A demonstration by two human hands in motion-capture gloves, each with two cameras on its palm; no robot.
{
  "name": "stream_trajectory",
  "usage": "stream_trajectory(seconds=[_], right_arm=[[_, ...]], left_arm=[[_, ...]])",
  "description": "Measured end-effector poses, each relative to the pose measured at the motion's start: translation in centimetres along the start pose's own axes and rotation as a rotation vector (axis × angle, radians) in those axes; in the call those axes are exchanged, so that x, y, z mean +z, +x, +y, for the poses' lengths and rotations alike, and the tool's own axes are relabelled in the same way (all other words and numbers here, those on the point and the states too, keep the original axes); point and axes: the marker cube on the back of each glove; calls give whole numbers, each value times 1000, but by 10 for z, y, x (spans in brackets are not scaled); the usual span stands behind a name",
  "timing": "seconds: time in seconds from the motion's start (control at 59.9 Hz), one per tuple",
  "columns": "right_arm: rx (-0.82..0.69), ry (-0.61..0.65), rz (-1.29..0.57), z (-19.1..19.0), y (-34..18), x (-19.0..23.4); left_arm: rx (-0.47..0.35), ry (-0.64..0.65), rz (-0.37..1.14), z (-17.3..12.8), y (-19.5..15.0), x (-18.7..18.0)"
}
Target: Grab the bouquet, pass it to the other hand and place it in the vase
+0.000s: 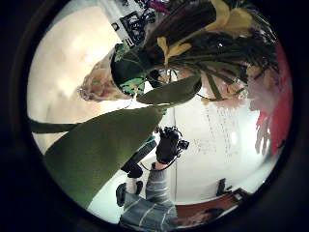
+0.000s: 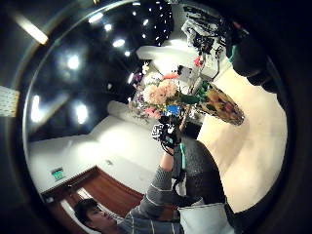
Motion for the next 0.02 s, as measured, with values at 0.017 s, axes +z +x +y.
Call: stream_trajectory(seconds=[0.017], right_arm=[[10,0,9,0,1,0]], left_arm=[[22,16,7,-2,-2,3]])
